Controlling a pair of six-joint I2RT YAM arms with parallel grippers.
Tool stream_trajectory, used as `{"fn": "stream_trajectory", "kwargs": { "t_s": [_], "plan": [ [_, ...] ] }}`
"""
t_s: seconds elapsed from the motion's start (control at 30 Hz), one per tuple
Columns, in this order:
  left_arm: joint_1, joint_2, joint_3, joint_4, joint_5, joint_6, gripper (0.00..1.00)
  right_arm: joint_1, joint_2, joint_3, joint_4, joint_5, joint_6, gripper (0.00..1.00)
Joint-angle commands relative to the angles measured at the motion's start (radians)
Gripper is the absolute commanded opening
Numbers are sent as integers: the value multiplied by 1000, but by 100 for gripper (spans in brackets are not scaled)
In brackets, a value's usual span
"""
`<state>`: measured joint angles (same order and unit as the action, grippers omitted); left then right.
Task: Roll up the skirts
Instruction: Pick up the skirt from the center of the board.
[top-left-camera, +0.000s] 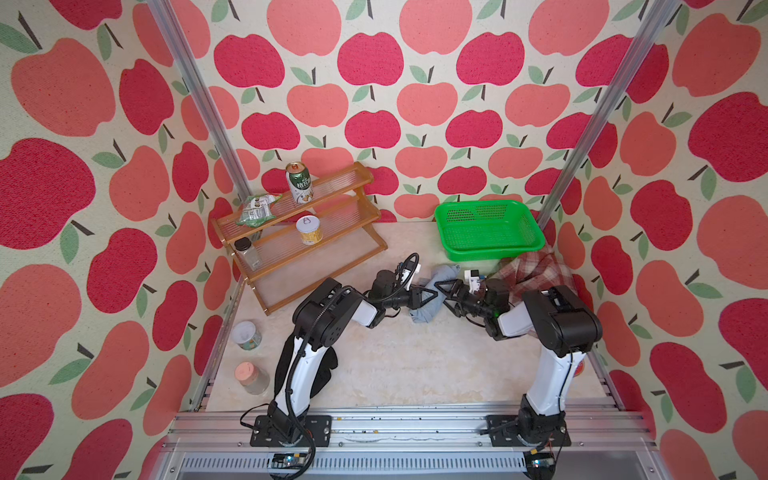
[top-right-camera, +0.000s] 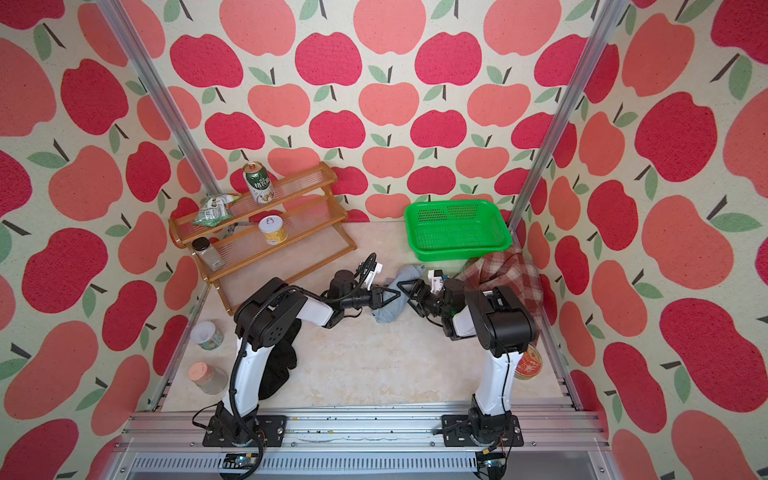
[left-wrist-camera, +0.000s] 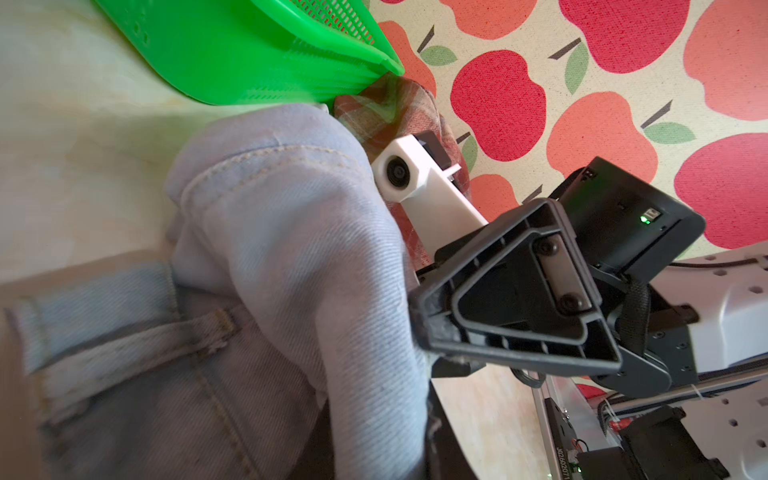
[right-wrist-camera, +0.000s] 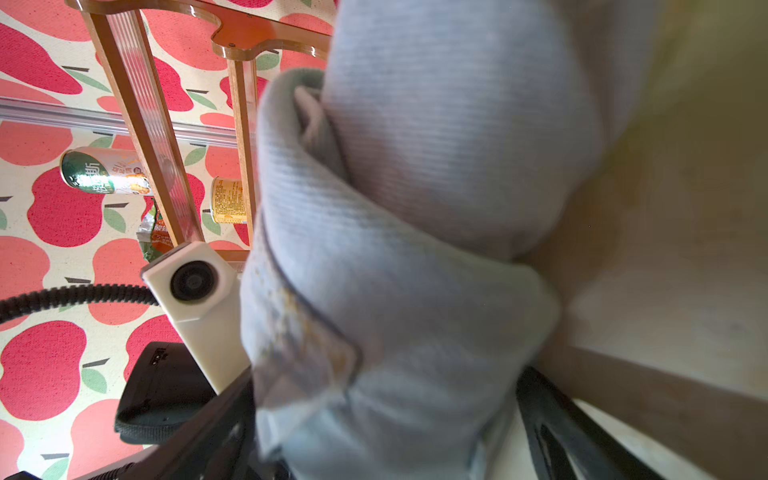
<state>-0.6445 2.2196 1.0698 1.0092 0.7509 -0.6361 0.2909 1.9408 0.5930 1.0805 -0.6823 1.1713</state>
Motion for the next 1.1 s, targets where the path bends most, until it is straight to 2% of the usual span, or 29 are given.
{"fn": "stream_trajectory", "kwargs": {
  "t_s": [0.0, 0.17, 0.3, 0.37, 0.4, 0.43, 0.5, 0.53, 0.67, 0.83, 0.97, 1.07],
  "plan": [
    [-35, 54, 8, -31, 95, -34, 21, 30, 45, 14, -47, 19, 10, 98],
    [-40, 69, 25, -14, 100, -60, 22, 40, 53, 36, -66, 31, 11, 95],
    [-41, 66, 24, -22, 101, -62, 25, 40, 56, 37, -67, 51, 21, 77],
    [-37, 60, 22, -45, 98, -54, 34, 40, 49, 42, -81, 57, 19, 64],
    [-34, 55, 20, -56, 97, -47, 44, 41, 41, 46, -100, 59, 14, 52],
    [-31, 48, 18, -71, 97, -39, 55, 40, 29, 50, -128, 65, 3, 44],
    [-23, 21, 12, -117, 92, -15, 71, 40, -5, 68, -216, 73, -38, 35],
    [-18, 1, 9, -152, 85, 11, 75, 38, -28, 79, -275, 80, -67, 33],
    [-4, -136, 17, -434, -7, 186, 76, 33, -131, 143, -552, 111, -206, 28],
    [-3, -384, -11, -724, -305, 415, 78, 16, -233, 346, -1025, 104, -470, 28],
    [-4, -560, -73, -818, -511, 499, 80, 0, -245, 559, -1339, 60, -647, 28],
    [-5, -682, -141, -827, -581, 515, 80, -1, -210, 778, -1576, 70, -794, 29]
  ]
}}
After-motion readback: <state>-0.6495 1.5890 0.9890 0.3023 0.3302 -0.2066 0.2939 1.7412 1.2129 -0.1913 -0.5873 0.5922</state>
